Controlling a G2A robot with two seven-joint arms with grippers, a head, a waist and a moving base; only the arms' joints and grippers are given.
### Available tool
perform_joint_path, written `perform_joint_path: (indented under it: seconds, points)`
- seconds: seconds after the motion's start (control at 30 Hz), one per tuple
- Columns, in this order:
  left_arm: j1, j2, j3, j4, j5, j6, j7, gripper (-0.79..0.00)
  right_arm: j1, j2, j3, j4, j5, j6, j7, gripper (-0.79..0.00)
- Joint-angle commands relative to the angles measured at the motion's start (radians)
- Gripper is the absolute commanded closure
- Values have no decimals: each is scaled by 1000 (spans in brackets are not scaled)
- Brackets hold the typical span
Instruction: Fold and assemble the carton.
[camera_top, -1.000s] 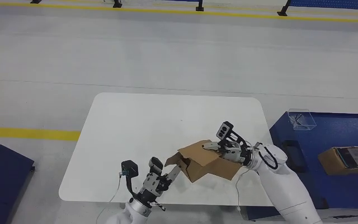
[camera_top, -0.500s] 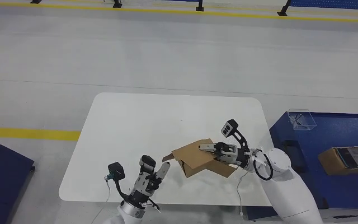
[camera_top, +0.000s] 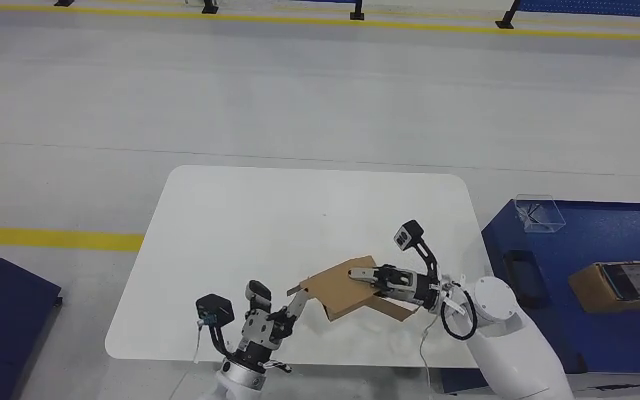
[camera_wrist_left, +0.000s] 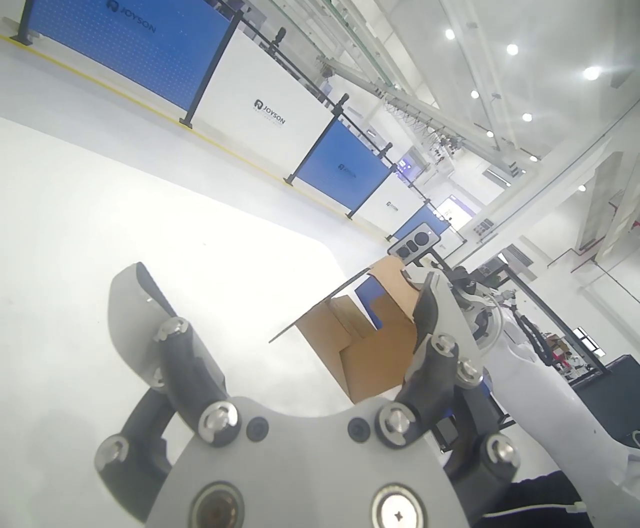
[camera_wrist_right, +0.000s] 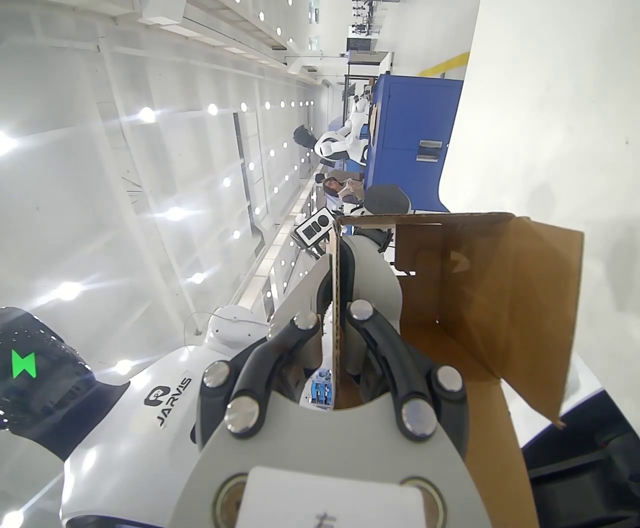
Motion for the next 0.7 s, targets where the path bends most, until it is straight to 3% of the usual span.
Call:
perform_joint_path:
  seconds: [0.0, 0.67]
  points:
    - [-6, -1, 5, 7, 13, 17, -13, -785, -3, 0, 2, -3, 1, -1, 0, 0]
    - [-49, -16, 65, 71, 23, 13, -48, -785, -2, 0, -18, 5, 55, 51, 56, 0]
